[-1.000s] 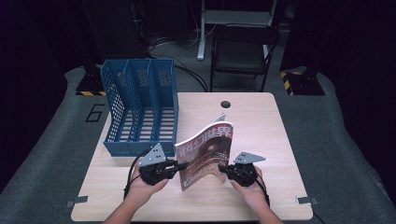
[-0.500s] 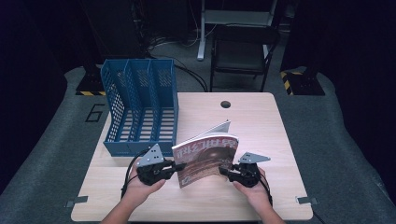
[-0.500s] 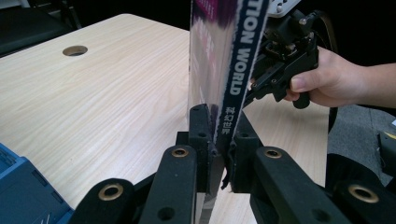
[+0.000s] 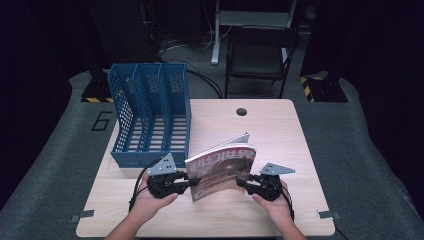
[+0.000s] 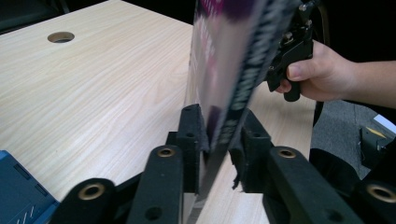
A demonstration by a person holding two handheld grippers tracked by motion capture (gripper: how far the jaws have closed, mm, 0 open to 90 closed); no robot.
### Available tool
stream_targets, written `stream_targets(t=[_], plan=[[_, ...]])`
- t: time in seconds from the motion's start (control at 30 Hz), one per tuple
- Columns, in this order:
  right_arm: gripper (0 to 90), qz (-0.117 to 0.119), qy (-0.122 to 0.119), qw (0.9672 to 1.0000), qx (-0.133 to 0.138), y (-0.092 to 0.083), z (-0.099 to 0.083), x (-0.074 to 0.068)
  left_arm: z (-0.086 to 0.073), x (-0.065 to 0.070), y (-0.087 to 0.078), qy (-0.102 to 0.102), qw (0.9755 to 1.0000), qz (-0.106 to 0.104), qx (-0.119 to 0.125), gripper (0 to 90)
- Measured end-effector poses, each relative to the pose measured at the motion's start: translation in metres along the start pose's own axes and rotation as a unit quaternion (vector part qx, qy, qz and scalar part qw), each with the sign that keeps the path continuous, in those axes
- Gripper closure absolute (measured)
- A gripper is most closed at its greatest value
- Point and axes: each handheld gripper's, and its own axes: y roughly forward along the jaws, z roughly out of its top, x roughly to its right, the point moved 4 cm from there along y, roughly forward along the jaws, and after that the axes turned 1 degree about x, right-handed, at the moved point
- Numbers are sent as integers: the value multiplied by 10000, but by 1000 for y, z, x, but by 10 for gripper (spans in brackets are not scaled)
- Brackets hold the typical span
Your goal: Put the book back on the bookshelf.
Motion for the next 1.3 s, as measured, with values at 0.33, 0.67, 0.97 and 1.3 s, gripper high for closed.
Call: stream_targets(t=[0.33,0.67,0.97,1.3], plan=[[593,55,11,10000,0,-2,-1,1,20,-1,-7,-56,9999,101,-8,656],[585,45,29,10000,-20,-2,-2,1,41,-1,-12,115,9996,208,-130,662],[582,49,59,10000,-1,-2,-2,2,61,1,-13,151,9990,250,-330,661],[579,54,78,10000,-5,-3,-2,3,77,2,-13,173,9981,304,-510,665]])
